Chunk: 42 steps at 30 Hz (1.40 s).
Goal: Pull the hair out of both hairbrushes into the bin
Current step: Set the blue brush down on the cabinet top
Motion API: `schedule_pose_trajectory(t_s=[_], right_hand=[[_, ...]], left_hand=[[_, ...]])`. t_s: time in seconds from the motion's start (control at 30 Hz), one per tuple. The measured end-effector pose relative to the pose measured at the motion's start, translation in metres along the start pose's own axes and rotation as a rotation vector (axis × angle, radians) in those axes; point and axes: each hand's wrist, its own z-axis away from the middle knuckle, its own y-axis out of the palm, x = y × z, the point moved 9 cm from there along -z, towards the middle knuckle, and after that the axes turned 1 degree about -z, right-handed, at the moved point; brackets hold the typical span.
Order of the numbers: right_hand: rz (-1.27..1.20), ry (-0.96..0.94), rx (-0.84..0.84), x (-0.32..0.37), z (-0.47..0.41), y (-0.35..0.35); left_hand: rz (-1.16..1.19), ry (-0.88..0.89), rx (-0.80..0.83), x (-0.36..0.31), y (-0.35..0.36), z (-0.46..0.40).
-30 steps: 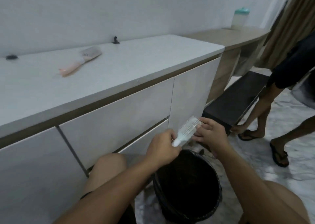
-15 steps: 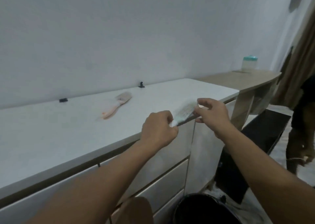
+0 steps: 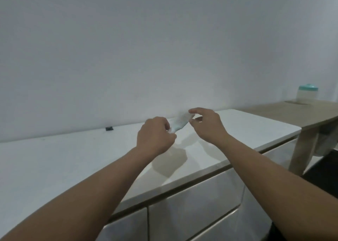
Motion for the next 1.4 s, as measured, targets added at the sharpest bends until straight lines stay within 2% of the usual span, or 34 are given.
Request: schedule_pose_trajectory(t_s=[0.13, 0.27, 0.47, 0.63, 1.0, 1.27, 1.4], right_hand=[[0.23, -0.156, 0.244, 0.026, -0.015, 0.058], [0.319, -0.274, 0.35, 0.048, -0.021, 0.102], [0.487, -0.224, 0.519, 0.044, -0.035, 0.158], [0.576, -0.177, 0.592, 0.035, -0.042, 0.181], [0.534, -0.145, 0.548, 0.027, -0.042, 0.183], [0.35, -0.119, 0.373, 0.026, -0.033, 0.151], [0.247, -0.1, 0.258, 0.019, -0.014, 0.127]], left_hand=[[-0.053, -0.059, -0.019, 0.04, -0.016, -0.02], [-0.095, -0.126, -0.042, 0.077, -0.026, -0.032], [-0.161, -0.219, -0.028, 0.124, -0.016, -0.045], [-0.167, -0.256, 0.023, 0.146, 0.004, -0.046], [-0.1, -0.321, 0.121, 0.151, 0.012, -0.05], [-0.091, -0.347, 0.125, 0.144, 0.002, -0.039], [-0.213, -0.298, 0.072, 0.132, -0.011, -0.029]])
